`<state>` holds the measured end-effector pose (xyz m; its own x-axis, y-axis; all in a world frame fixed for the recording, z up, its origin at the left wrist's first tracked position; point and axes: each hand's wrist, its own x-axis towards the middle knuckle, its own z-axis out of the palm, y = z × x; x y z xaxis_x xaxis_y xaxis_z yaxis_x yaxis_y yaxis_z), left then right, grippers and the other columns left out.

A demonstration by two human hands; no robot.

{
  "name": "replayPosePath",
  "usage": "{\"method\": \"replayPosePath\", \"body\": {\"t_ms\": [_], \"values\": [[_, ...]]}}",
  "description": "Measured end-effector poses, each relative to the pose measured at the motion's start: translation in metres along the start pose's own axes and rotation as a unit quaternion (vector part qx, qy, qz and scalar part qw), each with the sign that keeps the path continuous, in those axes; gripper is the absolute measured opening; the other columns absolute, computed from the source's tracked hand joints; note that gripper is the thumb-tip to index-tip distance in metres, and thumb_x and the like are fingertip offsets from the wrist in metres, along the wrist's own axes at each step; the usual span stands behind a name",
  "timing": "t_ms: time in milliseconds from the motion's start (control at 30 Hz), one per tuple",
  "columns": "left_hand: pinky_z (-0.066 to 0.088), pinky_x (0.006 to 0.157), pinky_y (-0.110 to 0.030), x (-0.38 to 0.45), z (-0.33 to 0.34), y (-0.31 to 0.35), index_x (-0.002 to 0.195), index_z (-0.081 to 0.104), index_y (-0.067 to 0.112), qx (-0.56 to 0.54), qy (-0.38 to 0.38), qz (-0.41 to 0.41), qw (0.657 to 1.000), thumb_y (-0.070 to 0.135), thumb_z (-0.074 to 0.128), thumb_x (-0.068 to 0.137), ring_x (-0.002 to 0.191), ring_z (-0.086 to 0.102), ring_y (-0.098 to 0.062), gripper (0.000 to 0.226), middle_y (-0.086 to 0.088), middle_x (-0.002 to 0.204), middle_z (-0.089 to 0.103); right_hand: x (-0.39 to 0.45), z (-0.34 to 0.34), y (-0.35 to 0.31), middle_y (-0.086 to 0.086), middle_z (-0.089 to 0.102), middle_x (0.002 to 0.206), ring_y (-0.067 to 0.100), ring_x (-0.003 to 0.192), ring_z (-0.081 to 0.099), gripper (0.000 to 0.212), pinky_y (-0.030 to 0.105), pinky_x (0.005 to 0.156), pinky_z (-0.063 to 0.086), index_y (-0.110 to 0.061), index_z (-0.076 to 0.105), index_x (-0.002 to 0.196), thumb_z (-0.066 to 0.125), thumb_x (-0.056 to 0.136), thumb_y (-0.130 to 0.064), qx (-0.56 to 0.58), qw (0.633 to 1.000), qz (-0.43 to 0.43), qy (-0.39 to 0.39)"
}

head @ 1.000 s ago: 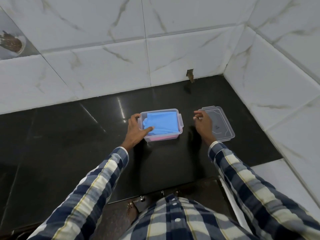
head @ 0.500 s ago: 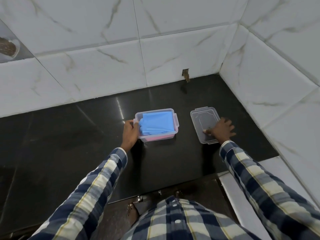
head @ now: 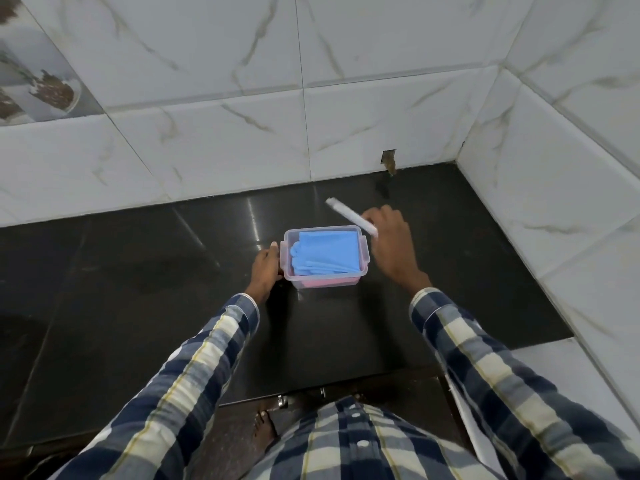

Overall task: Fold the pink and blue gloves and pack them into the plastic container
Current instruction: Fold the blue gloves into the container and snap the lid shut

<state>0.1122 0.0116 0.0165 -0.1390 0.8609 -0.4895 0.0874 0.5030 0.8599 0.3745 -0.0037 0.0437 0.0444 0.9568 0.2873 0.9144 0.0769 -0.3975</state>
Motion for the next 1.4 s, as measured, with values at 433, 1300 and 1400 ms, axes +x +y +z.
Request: {"method": "replayPosePath", "body": {"t_ms": [433,1300,1400], "values": [[0.049,0.122,-0.052,0.001,-0.018,0.025,0.151,0.057,0.004,0.023,-0.043,0.057,0.997,0.032,0.063,0.108,0.14,0.063,-0.033,0.052,-0.015,0.151,0.063,-0.042,0.043,-0.028,-0.001,0.052,0.151,0.02,0.142,0.047,0.042,0.045,0.124,0.031,-0.034,0.06,0.143,0.061,0.104,-0.046,-0.018,0.982,-0.131,-0.134],[0.052,0.113,-0.051,0.025,-0.027,0.025,0.147,0.056,0.001,0.168,-0.115,0.09,0.975,0.002,0.056,0.105,0.118,0.062,-0.025,0.042,-0.024,0.143,0.062,-0.043,0.058,-0.045,-0.007,0.051,0.138,0.014,0.133,0.046,0.042,0.042,0.118,0.035,-0.028,0.06,0.119,0.074,0.09,-0.056,0.08,0.991,-0.004,-0.111],[0.056,0.106,-0.051,0.028,-0.025,0.03,0.145,0.055,-0.001,0.175,-0.125,0.068,0.974,0.003,0.055,0.104,0.118,0.062,-0.027,0.041,-0.021,0.137,0.062,-0.036,0.053,-0.043,-0.007,0.047,0.141,0.015,0.135,0.044,0.049,0.045,0.12,0.034,-0.028,0.056,0.123,0.074,0.089,-0.059,0.064,0.986,-0.005,-0.151]]}}
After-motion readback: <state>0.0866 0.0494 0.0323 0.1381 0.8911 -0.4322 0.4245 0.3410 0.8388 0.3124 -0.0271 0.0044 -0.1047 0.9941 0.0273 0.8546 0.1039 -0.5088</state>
